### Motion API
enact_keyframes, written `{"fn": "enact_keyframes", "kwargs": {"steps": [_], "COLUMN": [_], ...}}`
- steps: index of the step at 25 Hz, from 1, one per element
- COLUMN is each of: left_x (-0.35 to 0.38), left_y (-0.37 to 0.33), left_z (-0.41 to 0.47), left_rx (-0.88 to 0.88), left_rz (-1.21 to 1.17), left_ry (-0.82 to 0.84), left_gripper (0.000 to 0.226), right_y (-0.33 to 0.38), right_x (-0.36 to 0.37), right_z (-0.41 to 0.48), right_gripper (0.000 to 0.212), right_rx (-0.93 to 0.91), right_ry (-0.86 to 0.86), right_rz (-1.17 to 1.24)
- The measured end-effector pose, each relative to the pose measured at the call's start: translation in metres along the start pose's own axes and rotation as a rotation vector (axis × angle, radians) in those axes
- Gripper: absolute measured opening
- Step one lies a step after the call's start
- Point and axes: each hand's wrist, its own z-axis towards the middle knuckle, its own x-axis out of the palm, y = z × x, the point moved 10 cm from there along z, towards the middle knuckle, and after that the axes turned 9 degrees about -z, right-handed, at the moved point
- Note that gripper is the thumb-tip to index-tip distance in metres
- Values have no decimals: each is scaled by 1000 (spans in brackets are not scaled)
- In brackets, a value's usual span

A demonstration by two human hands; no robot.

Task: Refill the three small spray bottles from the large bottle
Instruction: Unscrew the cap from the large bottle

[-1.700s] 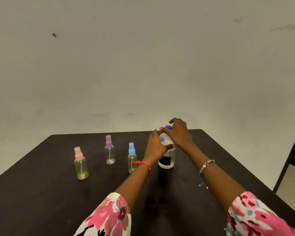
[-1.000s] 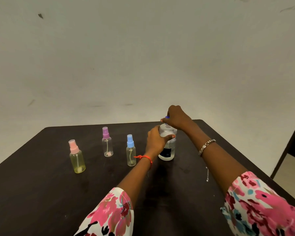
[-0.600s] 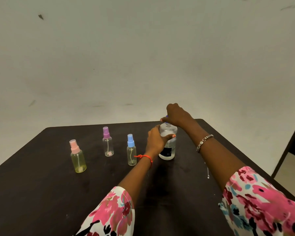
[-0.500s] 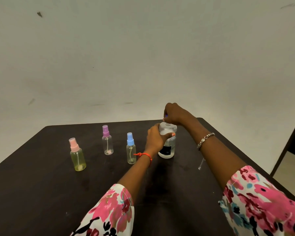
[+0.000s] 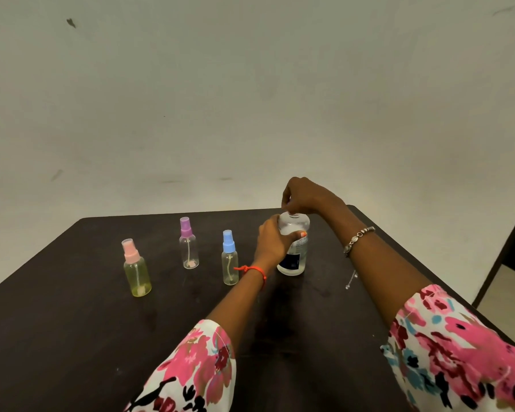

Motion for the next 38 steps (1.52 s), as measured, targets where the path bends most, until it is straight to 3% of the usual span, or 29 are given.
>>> {"fn": "enact_keyframes", "kwargs": {"steps": [3,5,8,9,13,18,23,25,27,29,32,34,37,38], "left_x": [-1,-1,0,0,-1,0,0,0,0,0,1,2,-4,-8], "left_y": [-3,-2,0,1,-2,-2,-6,-7,-7,-8,-12,-13,-11,-13], "left_z": [0,1,1,1,0,-1,-4,-4,-3,-3,-3,-6,-17,-23], "left_rx": [22,16,-4,-4,17,4,21,19,11,4,-9,-21,-63,-47], "left_rz": [-2,11,19,13,3,0,8,11,16,16,55,133,185,185], "left_ry": [-10,-11,-2,-2,-6,7,-2,-2,0,4,19,58,70,48], "left_gripper": [55,55,58,58,55,56,54,54,54,53,51,59,86,86], "right_y": [1,1,2,3,1,0,-2,-2,-1,-8,-42,-67,-89,-92], "right_x": [-8,-7,-3,-5,-8,-3,-5,-5,-16,-34,-37,-12,37,51], "right_z": [-4,-7,-1,-1,-3,1,-4,-7,-14,-24,-45,-63,-94,-104], "right_gripper": [41,28,4,5,41,14,34,24,17,25,25,17,10,8], "right_rx": [33,39,0,-15,10,-16,-12,-22,-54,-46,94,212,281,286], "right_ry": [-99,-120,-18,-7,-89,-26,-81,-77,-107,-210,-324,-285,-203,-206], "right_rz": [-62,-133,-34,-8,-66,-8,-15,-19,65,211,508,632,608,581]}}
